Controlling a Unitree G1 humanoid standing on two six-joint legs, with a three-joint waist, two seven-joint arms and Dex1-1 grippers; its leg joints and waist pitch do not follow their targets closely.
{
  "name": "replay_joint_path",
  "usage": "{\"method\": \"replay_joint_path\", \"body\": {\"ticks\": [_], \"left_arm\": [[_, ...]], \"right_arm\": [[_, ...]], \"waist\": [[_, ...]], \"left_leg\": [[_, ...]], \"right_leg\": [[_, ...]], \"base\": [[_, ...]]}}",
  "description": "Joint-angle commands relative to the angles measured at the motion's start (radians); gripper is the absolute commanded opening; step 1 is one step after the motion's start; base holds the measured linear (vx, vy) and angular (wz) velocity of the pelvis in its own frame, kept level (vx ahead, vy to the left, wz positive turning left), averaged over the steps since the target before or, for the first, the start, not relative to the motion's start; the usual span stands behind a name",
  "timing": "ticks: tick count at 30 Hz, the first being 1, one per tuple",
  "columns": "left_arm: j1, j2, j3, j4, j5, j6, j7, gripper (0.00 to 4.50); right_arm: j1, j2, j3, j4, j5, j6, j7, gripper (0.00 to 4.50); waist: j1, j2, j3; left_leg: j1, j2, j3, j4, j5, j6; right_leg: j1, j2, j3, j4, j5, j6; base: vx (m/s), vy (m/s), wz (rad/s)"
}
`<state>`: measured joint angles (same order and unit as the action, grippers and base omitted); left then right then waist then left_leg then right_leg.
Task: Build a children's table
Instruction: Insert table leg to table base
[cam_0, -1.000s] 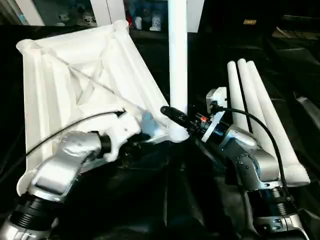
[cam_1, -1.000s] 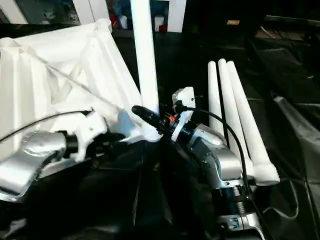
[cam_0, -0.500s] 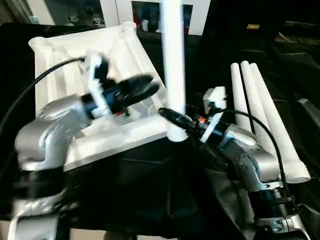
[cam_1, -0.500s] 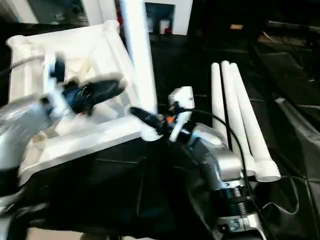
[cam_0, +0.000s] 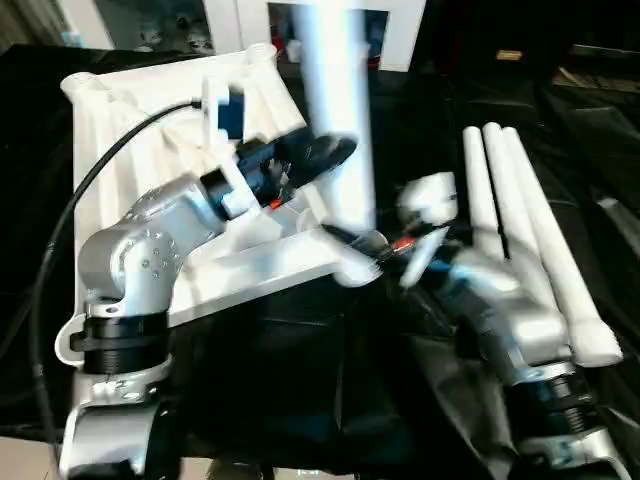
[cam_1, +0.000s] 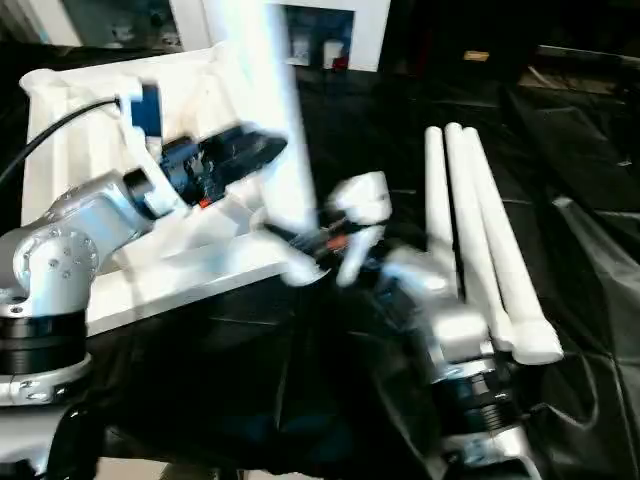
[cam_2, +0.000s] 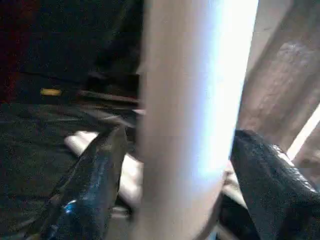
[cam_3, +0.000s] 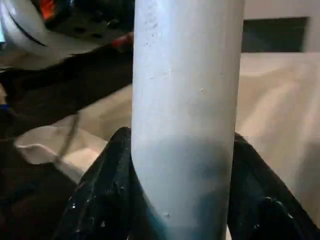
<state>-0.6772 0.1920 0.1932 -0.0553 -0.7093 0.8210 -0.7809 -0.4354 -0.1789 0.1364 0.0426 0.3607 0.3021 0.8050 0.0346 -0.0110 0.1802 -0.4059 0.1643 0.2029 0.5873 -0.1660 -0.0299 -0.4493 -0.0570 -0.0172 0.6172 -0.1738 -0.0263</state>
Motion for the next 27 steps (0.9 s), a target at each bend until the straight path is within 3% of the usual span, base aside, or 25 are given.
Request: {"method": "replay_joint_path", "body": {"ticks": [1,8,9,13,16,20,21,27], "left_arm": [[0.018,0.023,0.002,-0.043,-0.046,0.044,-0.048,3.86],[0.029,0.032,-0.025,-0.032,0.018,0.006,-0.017,4.29],[0.017,0.030,-0.016,-0.012,0.031,-0.001,0.011,4.05],[0.000,0.042,-0.016,0.017,0.036,-0.007,0.048,3.90],[-0.008,0.041,-0.009,0.028,0.033,-0.009,0.065,3.48],[-0.021,0.046,-0.002,0.044,0.032,-0.010,0.068,3.38],[-0.024,0.046,0.000,0.047,0.033,-0.011,0.067,3.07],[-0.033,0.052,-0.014,0.040,0.037,-0.016,0.060,2.63]], "right_arm": [[-0.002,-0.008,-0.012,-0.022,0.006,-0.004,0.003,1.86],[-0.010,-0.009,-0.011,-0.017,0.005,-0.009,0.005,1.86],[-0.012,-0.010,-0.010,-0.015,0.004,-0.010,0.004,1.86],[-0.016,-0.014,-0.003,-0.010,-0.002,-0.013,0.007,1.86],[-0.017,-0.014,-0.002,-0.009,-0.004,-0.012,0.008,1.86],[-0.018,-0.014,-0.001,-0.006,-0.006,-0.013,0.009,1.86],[-0.019,-0.014,-0.001,-0.005,-0.007,-0.013,0.009,1.86],[-0.024,-0.016,-0.002,0.001,-0.010,-0.016,0.010,1.86]], "waist": [[0.005,0.001,-0.093],[0.005,0.002,-0.094],[0.005,0.001,-0.095],[0.005,-0.002,-0.095],[0.005,-0.001,-0.095],[0.005,-0.002,-0.096],[0.005,0.000,-0.096],[0.005,-0.001,-0.097]], "left_leg": [[0.026,0.054,-0.025,-0.052,-0.066,0.126],[0.028,0.056,-0.026,-0.052,-0.056,0.123],[0.027,0.055,-0.026,-0.051,-0.053,0.123],[0.026,0.053,-0.026,-0.049,-0.045,0.129],[0.026,0.053,-0.026,-0.049,-0.042,0.130],[0.025,0.052,-0.026,-0.047,-0.033,0.136],[0.025,0.052,-0.025,-0.047,-0.031,0.138],[0.026,0.053,-0.026,-0.047,-0.034,0.137]], "right_leg": [[0.077,-0.071,0.042,-0.056,-0.030,-0.292],[0.075,-0.071,0.042,-0.055,-0.025,-0.276],[0.076,-0.071,0.042,-0.053,-0.017,-0.276],[0.076,-0.070,0.042,-0.051,-0.001,-0.274],[0.076,-0.070,0.041,-0.051,0.001,-0.275],[0.077,-0.071,0.041,-0.049,0.015,-0.282],[0.078,-0.071,0.041,-0.048,0.019,-0.283],[0.077,-0.070,0.040,-0.048,0.011,-0.285]], "base": [[0.000,0.000,0.00],[0.000,0.000,0.00],[0.000,0.000,0.00],[0.000,0.000,0.00],[0.000,0.000,0.00],[0.000,0.000,0.00],[0.000,0.000,0.00],[0.000,0.000,0.00]]}}
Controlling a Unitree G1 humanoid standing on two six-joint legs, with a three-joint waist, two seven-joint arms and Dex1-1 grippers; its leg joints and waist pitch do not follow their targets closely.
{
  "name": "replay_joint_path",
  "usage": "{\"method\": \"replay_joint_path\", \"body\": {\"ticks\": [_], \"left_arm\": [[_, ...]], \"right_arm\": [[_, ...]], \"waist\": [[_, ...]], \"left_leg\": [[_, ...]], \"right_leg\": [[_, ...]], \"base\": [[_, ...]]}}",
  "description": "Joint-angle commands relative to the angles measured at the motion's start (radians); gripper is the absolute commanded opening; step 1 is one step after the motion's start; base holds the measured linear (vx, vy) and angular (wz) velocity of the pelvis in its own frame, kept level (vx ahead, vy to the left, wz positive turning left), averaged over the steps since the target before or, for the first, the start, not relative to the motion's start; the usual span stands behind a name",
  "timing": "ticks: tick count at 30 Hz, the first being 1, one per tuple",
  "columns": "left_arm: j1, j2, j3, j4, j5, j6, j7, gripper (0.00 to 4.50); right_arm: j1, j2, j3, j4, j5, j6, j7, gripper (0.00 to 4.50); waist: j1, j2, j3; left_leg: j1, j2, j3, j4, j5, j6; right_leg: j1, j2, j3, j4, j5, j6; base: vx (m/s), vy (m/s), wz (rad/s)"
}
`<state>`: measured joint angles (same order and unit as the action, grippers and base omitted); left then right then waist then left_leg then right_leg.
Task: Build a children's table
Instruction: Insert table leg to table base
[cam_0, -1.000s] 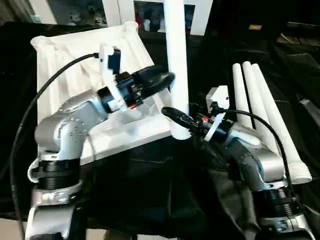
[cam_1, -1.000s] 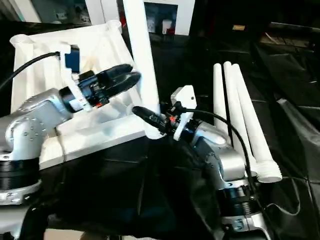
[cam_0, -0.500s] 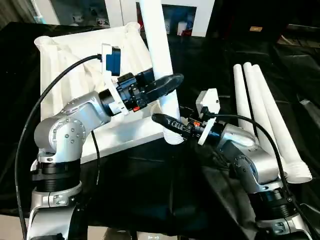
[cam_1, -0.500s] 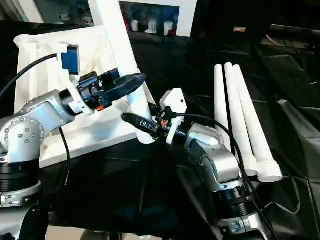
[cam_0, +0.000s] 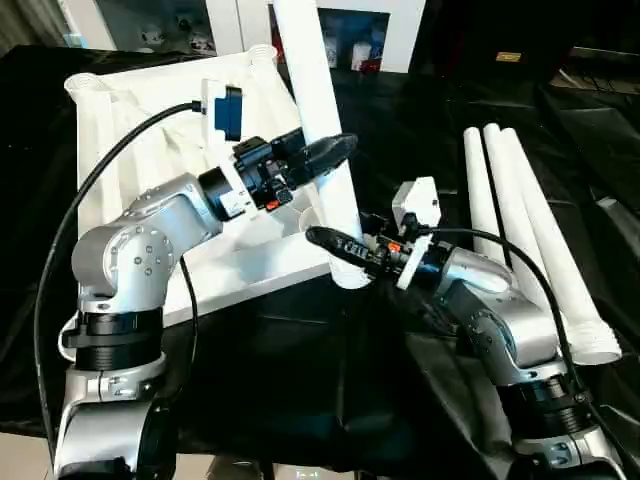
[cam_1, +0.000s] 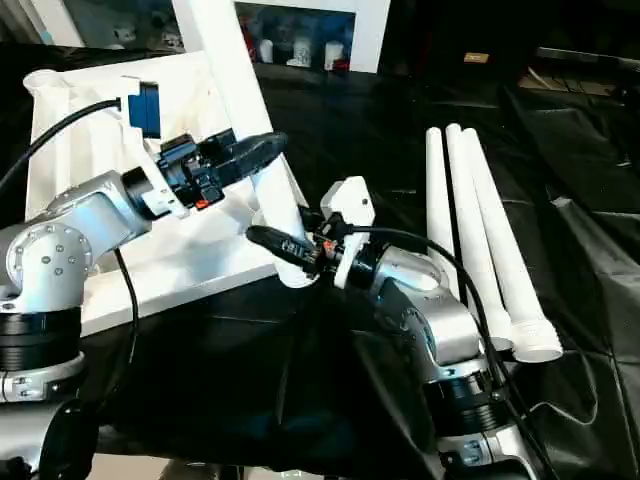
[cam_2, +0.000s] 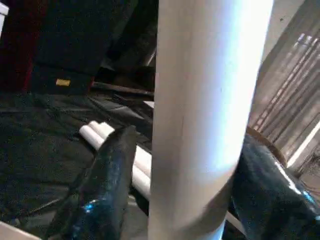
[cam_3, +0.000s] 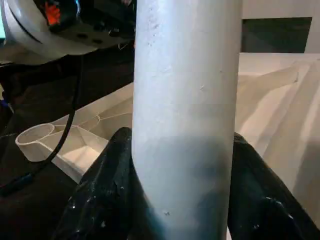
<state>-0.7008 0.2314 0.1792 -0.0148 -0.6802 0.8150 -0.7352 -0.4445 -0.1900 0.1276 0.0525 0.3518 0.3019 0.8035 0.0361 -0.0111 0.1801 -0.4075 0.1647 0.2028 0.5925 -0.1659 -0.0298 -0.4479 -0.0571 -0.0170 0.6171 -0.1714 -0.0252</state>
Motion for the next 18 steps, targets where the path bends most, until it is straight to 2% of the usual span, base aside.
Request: {"method": "replay_joint_path", "body": {"ticks": [1,7,8,10,17,18], "left_arm": [[-0.009,0.013,0.000,-0.001,0.008,-0.010,0.014,2.55],[-0.023,0.027,-0.028,0.001,0.025,-0.027,0.016,2.02],[-0.024,0.030,-0.034,0.000,0.031,-0.030,0.013,1.91],[-0.026,0.033,-0.043,-0.003,0.038,-0.035,0.010,1.87],[-0.037,0.050,-0.092,-0.032,0.076,-0.063,-0.010,1.82],[-0.039,0.059,-0.109,-0.042,0.076,-0.063,-0.019,1.82]], "right_arm": [[-0.015,-0.005,0.006,-0.009,-0.001,-0.016,0.012,1.86],[-0.027,-0.004,0.004,0.003,-0.006,-0.019,0.006,1.86],[-0.029,-0.002,0.001,0.005,-0.004,-0.014,0.002,2.21],[-0.032,-0.003,0.000,0.006,0.003,-0.004,0.006,2.56],[-0.049,-0.029,0.009,-0.005,0.011,0.045,0.033,3.09],[-0.056,-0.043,0.019,-0.014,0.017,0.091,0.041,3.15]], "waist": [[0.004,-0.001,-0.097],[0.004,-0.003,-0.100],[0.003,-0.002,-0.100],[0.004,-0.002,-0.100],[0.005,-0.003,-0.103],[0.005,-0.002,-0.102]], "left_leg": [[0.027,0.052,-0.026,-0.052,-0.034,0.136],[0.027,0.052,-0.025,-0.050,-0.025,0.140],[0.027,0.052,-0.026,-0.050,-0.027,0.139],[0.027,0.052,-0.025,-0.050,-0.028,0.137],[0.027,0.053,-0.025,-0.047,-0.018,0.140],[0.027,0.052,-0.025,-0.049,-0.021,0.138]], "right_leg": [[0.077,-0.071,0.040,-0.048,0.008,-0.286],[0.078,-0.070,0.040,-0.046,0.019,-0.288],[0.078,-0.070,0.040,-0.046,0.012,-0.287],[0.077,-0.071,0.040,-0.047,0.008,-0.287],[0.078,-0.071,0.040,-0.043,0.024,-0.289],[0.078,-0.069,0.039,-0.044,0.017,-0.289]], "base": [[0.000,0.000,0.00],[0.000,0.000,0.00],[0.000,0.000,0.00],[0.000,0.000,0.00],[0.000,0.000,0.00],[0.000,0.000,0.00]]}}
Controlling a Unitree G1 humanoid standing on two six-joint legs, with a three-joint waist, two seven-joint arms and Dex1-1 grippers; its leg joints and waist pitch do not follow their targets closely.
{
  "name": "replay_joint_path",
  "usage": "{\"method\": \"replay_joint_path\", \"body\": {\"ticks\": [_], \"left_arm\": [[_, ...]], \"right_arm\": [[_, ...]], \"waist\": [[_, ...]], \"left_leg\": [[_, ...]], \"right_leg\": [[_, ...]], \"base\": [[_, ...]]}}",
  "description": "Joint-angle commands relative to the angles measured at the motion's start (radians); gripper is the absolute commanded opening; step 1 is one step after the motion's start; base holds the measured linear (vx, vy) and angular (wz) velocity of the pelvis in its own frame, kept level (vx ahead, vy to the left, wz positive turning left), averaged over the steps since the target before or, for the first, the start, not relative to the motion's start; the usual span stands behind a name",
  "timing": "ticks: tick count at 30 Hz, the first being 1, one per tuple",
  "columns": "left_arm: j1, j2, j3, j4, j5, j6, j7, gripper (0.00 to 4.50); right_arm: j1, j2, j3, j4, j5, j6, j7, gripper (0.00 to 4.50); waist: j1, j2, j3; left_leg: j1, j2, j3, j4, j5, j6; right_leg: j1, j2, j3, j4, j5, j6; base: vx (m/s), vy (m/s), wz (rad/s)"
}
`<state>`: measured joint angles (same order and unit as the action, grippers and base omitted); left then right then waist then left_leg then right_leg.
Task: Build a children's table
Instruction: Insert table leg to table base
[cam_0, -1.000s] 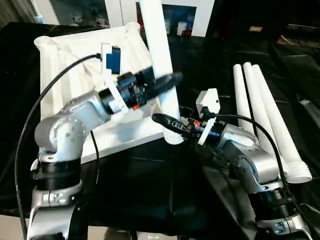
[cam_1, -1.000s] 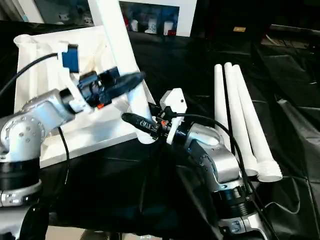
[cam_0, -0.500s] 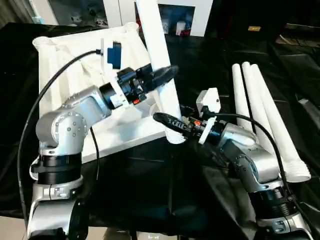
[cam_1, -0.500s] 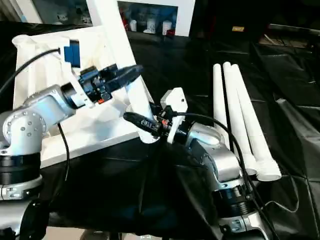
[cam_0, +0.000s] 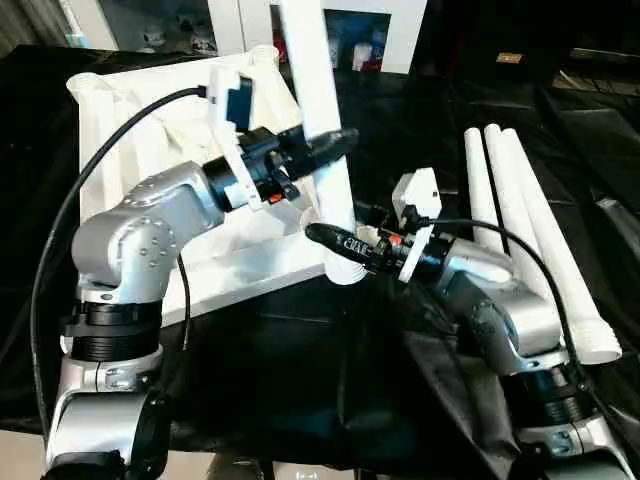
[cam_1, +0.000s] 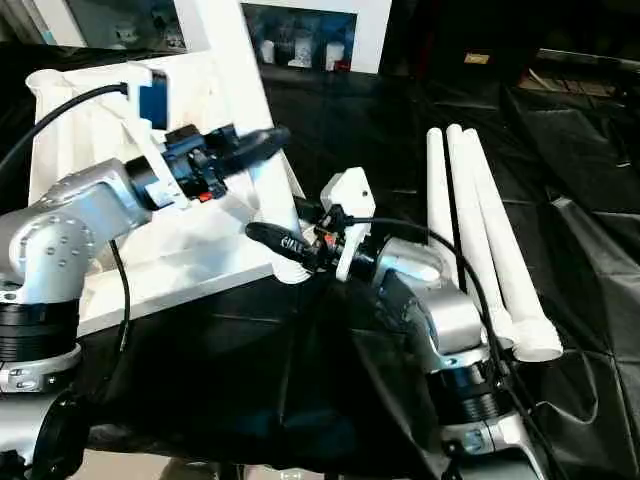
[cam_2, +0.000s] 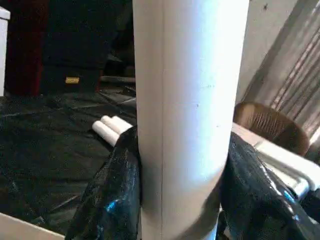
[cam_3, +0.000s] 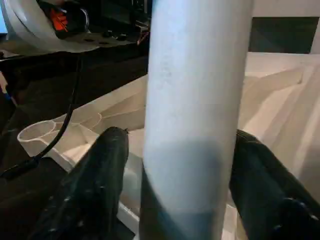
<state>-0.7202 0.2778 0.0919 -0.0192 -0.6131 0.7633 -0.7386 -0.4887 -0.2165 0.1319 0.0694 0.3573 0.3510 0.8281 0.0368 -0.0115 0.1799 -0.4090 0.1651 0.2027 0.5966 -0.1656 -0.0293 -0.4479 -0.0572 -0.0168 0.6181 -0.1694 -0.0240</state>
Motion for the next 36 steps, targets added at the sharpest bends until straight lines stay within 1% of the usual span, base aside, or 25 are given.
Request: {"method": "replay_joint_path", "body": {"ticks": [1,2,3,4,9,11,13,16,20,22,26,36], "left_arm": [[-0.020,0.015,-0.024,-0.039,0.011,-0.012,-0.017,1.82],[-0.023,0.021,-0.030,-0.039,0.016,-0.015,-0.017,1.82],[-0.025,0.023,-0.032,-0.038,0.017,-0.017,-0.018,1.82],[-0.028,0.029,-0.037,-0.037,0.021,-0.023,-0.022,1.82],[-0.024,0.041,-0.058,-0.050,0.026,-0.026,-0.045,1.82],[-0.021,0.049,-0.069,-0.057,0.027,-0.026,-0.055,1.82],[-0.017,0.058,-0.082,-0.064,0.025,-0.028,-0.069,1.82],[-0.010,0.073,-0.100,-0.072,0.023,-0.034,-0.095,1.82],[-0.009,0.076,-0.101,-0.073,0.023,-0.034,-0.101,1.82],[-0.009,0.081,-0.104,-0.071,0.027,-0.037,-0.106,1.82],[-0.008,0.087,-0.109,-0.066,0.027,-0.047,-0.109,1.82],[-0.003,0.088,-0.118,-0.071,0.024,-0.051,-0.120,1.82]], "right_arm": [[-0.014,-0.019,0.017,-0.032,0.010,0.048,0.019,3.15],[-0.019,-0.030,0.026,-0.037,0.011,0.081,0.024,3.15],[-0.021,-0.033,0.028,-0.037,0.011,0.089,0.026,3.15],[-0.025,-0.041,0.035,-0.039,0.012,0.108,0.030,3.15],[-0.036,-0.059,0.048,-0.037,0.007,0.154,0.032,3.15],[-0.044,-0.063,0.049,-0.033,0.005,0.169,0.028,3.15],[-0.052,-0.064,0.047,-0.031,0.006,0.185,0.023,3.15],[-0.066,-0.069,0.041,-0.034,0.011,0.221,0.017,3.15],[-0.070,-0.074,0.039,-0.035,0.015,0.230,0.021,3.15],[-0.071,-0.080,0.039,-0.038,0.019,0.240,0.028,3.15],[-0.070,-0.086,0.045,-0.045,0.020,0.256,0.040,3.15],[-0.057,-0.087,0.061,-0.056,0.020,0.269,0.051,3.15]], "waist": [[0.005,-0.002,-0.103],[0.005,0.000,-0.102],[0.005,-0.001,-0.100],[0.005,-0.001,-0.100],[0.007,-0.002,-0.099],[0.007,0.000,-0.098],[0.007,-0.001,-0.098],[0.007,-0.001,-0.099],[0.008,-0.001,-0.100],[0.009,0.000,-0.100],[0.008,-0.002,-0.100],[0.009,-0.002,-0.101]], "left_leg": [[0.028,0.052,-0.026,-0.053,-0.020,0.137],[0.029,0.053,-0.026,-0.052,-0.022,0.135],[0.028,0.051,-0.025,-0.053,-0.025,0.133],[0.029,0.051,-0.025,-0.052,-0.036,0.126],[0.029,0.052,-0.025,-0.052,-0.053,0.106],[0.029,0.052,-0.026,-0.053,-0.059,0.102],[0.029,0.052,-0.027,-0.054,-0.066,0.093],[0.030,0.051,-0.026,-0.053,-0.061,0.089],[0.028,0.050,-0.025,-0.052,-0.051,0.089],[0.029,0.051,-0.026,-0.052,-0.050,0.090],[0.028,0.050,-0.025,-0.051,-0.056,0.088],[0.029,0.051,-0.025,-0.051,-0.053,0.088]], "right_leg": [[0.079,-0.069,0.039,-0.044,0.016,-0.290],[0.078,-0.070,0.040,-0.045,0.014,-0.290],[0.078,-0.068,0.039,-0.046,0.007,-0.288],[0.078,-0.070,0.040,-0.048,-0.011,-0.285],[0.076,-0.071,0.042,-0.050,-0.046,-0.276],[0.076,-0.071,0.041,-0.051,-0.059,-0.274],[0.076,-0.071,0.041,-0.051,-0.072,-0.271],[0.075,-0.070,0.042,-0.050,-0.064,-0.269],[0.076,-0.070,0.043,-0.047,-0.038,-0.273],[0.076,-0.070,0.042,-0.047,-0.033,-0.275],[0.077,-0.070,0.042,-0.048,-0.044,-0.273],[0.076,-0.070,0.042,-0.046,-0.041,-0.272]], "base": [[0.000,0.000,0.00],[0.000,0.000,0.00],[0.000,0.000,0.00],[0.000,0.000,0.00],[0.000,0.000,0.00],[0.000,0.000,0.00],[0.000,0.000,0.00],[0.000,0.000,0.00],[0.000,0.000,0.00],[0.000,0.000,0.00],[0.000,0.000,0.00],[0.000,0.000,0.00]]}}
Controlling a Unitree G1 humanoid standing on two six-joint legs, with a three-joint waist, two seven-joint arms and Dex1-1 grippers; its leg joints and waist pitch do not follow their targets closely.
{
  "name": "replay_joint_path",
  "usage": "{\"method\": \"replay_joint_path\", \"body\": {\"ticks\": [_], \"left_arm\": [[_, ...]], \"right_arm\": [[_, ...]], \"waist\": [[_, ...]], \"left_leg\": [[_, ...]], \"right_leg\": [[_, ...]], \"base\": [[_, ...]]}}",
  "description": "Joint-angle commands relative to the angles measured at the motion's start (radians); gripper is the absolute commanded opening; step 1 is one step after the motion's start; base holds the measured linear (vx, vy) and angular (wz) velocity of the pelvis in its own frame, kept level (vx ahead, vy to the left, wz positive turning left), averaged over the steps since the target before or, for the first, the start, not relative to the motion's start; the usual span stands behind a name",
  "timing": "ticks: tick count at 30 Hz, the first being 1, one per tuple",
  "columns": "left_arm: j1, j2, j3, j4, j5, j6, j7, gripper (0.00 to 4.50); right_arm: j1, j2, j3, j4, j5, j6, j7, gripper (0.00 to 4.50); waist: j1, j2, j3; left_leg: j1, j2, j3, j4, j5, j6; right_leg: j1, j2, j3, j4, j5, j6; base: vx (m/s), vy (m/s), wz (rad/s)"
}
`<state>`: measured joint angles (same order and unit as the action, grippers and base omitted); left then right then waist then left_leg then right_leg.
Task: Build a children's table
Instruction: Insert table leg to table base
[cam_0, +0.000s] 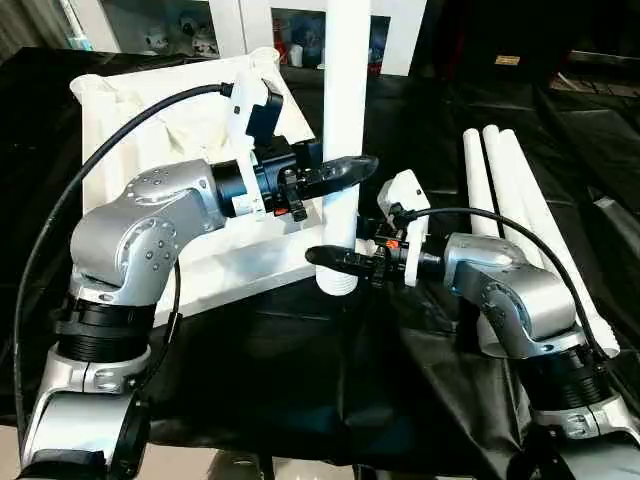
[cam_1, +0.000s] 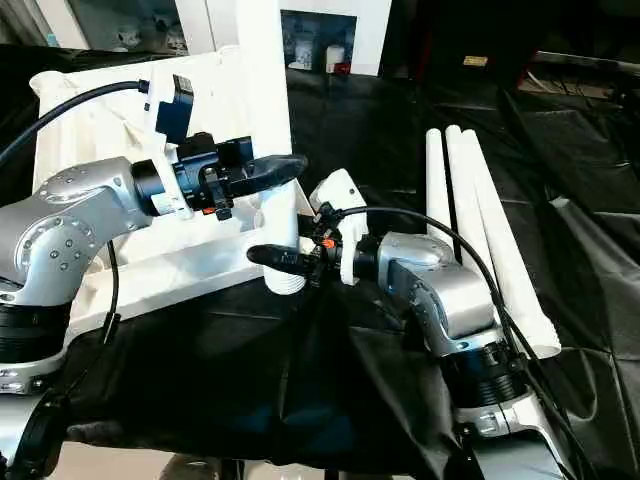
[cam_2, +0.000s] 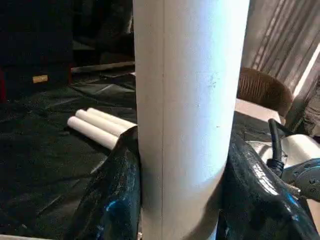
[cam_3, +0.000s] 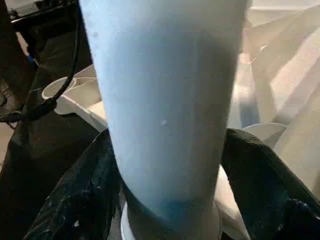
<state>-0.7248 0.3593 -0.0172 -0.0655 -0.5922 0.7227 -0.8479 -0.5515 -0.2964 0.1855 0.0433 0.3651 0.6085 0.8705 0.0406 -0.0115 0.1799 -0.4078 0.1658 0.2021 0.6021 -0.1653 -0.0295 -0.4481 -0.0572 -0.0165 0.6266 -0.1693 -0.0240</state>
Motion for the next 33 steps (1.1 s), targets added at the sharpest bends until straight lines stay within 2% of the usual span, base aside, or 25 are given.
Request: {"method": "replay_joint_path", "body": {"ticks": [1,2,3,6,7,13,17,22,23,24,25,28,29,32,33], "left_arm": [[0.005,0.007,-0.012,-0.028,0.002,-0.010,-0.014,1.82],[0.005,0.007,-0.012,-0.028,0.002,-0.010,-0.014,1.82],[0.006,0.007,-0.014,-0.030,0.001,-0.010,-0.015,1.82],[0.009,0.008,-0.018,-0.032,0.002,-0.012,-0.017,1.82],[0.009,0.008,-0.018,-0.032,0.003,-0.012,-0.017,1.82],[0.004,0.011,-0.018,-0.027,0.004,-0.016,-0.017,1.82],[0.002,0.010,-0.018,-0.028,0.004,-0.016,-0.016,1.81],[-0.002,-0.002,-0.016,-0.027,0.022,-0.028,0.017,1.81],[-0.003,-0.004,-0.015,-0.025,0.027,-0.026,0.029,2.16],[-0.004,-0.017,0.007,-0.023,-0.016,0.006,0.028,2.37],[-0.004,-0.017,0.007,-0.023,-0.016,0.006,0.028,2.51],[-0.004,-0.047,0.045,-0.010,-0.039,-0.022,0.044,2.60],[-0.003,-0.059,0.061,-0.005,-0.040,-0.038,0.062,2.85],[-0.003,-0.086,0.100,0.013,-0.034,-0.103,0.097,2.97],[-0.003,-0.096,0.114,0.020,-0.033,-0.124,0.108,3.25]], "right_arm": [[0.007,-0.005,0.007,-0.030,0.013,0.013,0.009,3.15],[0.007,-0.005,0.007,-0.030,0.013,0.013,0.009,3.15],[0.007,-0.005,0.008,-0.031,0.012,0.012,0.010,2.85],[0.008,-0.004,0.010,-0.031,0.012,0.013,0.012,2.75],[0.010,-0.004,0.011,-0.032,0.013,0.014,0.012,2.47],[0.018,-0.004,0.018,-0.034,0.012,0.011,0.017,2.32],[0.019,-0.004,0.021,-0.034,0.011,0.011,0.020,1.96],[0.023,-0.001,0.021,-0.030,0.007,0.002,0.021,1.89],[0.024,0.000,0.019,-0.029,0.006,0.000,0.019,1.89],[0.023,0.007,0.010,-0.025,0.007,-0.008,0.007,1.89],[0.023,0.007,0.010,-0.025,0.007,-0.008,0.007,1.88],[0.012,0.029,-0.024,-0.006,0.010,-0.032,-0.029,1.88],[0.008,0.039,-0.040,0.001,0.012,-0.043,-0.044,1.88],[-0.002,0.063,-0.082,0.010,0.033,-0.061,-0.075,1.88],[-0.006,0.070,-0.095,0.013,0.040,-0.066,-0.083,1.88]], "waist": [[0.005,-0.002,-0.100],[0.005,-0.002,-0.101],[0.005,-0.002,-0.101],[0.006,-0.001,-0.101],[0.005,-0.001,-0.101],[0.006,-0.001,-0.103],[0.007,0.000,-0.105],[0.008,0.000,-0.106],[0.009,0.000,-0.106],[0.009,0.001,-0.106],[0.010,0.000,-0.107],[0.010,0.000,-0.106],[0.010,0.000,-0.107],[0.010,0.000,-0.107],[0.011,-0.001,-0.107]], "left_leg": [[0.028,0.050,-0.025,-0.056,-0.053,0.088],[0.028,0.050,-0.025,-0.056,-0.051,0.088],[0.027,0.050,-0.025,-0.056,-0.047,0.089],[0.027,0.050,-0.025,-0.056,-0.053,0.089],[0.028,0.050,-0.025,-0.056,-0.055,0.088],[0.028,0.050,-0.025,-0.055,-0.050,0.088],[0.027,0.050,-0.025,-0.055,-0.044,0.088],[0.027,0.051,-0.025,-0.054,-0.051,0.084],[0.027,0.050,-0.025,-0.054,-0.050,0.084],[0.027,0.050,-0.025,-0.054,-0.050,0.083],[0.027,0.050,-0.024,-0.053,-0.049,0.083],[0.025,0.048,-0.024,-0.052,-0.052,0.083],[0.026,0.049,-0.024,-0.052,-0.056,0.084],[0.026,0.049,-0.025,-0.052,-0.057,0.085],[0.025,0.049,-0.025,-0.052,-0.061,0.086]], "right_leg": [[0.076,-0.070,0.042,-0.055,-0.040,-0.272],[0.076,-0.071,0.042,-0.055,-0.038,-0.273],[0.077,-0.070,0.042,-0.054,-0.032,-0.274],[0.077,-0.071,0.042,-0.055,-0.038,-0.275],[0.076,-0.070,0.042,-0.055,-0.042,-0.275],[0.077,-0.071,0.042,-0.054,-0.033,-0.276],[0.078,-0.070,0.041,-0.051,-0.021,-0.279],[0.078,-0.070,0.042,-0.052,-0.027,-0.279],[0.078,-0.070,0.042,-0.052,-0.027,-0.279],[0.079,-0.071,0.042,-0.051,-0.025,-0.280],[0.078,-0.070,0.042,-0.050,-0.021,-0.282],[0.079,-0.071,0.042,-0.052,-0.020,-0.290],[0.079,-0.071,0.042,-0.053,-0.022,-0.288],[0.079,-0.069,0.041,-0.053,-0.026,-0.283],[0.080,-0.070,0.042,-0.055,-0.029,-0.281]], "base": [[0.000,0.000,0.00],[0.000,0.000,0.00],[0.000,0.000,0.00],[0.000,0.000,0.00],[0.000,0.000,0.00],[0.000,0.000,0.00],[0.000,0.000,0.00],[0.000,0.000,0.00],[0.000,0.000,0.00],[0.000,0.000,0.00],[0.000,0.000,0.00],[0.000,0.000,0.00],[0.000,0.000,0.00],[0.000,0.000,0.00],[0.000,0.000,0.00]]}}
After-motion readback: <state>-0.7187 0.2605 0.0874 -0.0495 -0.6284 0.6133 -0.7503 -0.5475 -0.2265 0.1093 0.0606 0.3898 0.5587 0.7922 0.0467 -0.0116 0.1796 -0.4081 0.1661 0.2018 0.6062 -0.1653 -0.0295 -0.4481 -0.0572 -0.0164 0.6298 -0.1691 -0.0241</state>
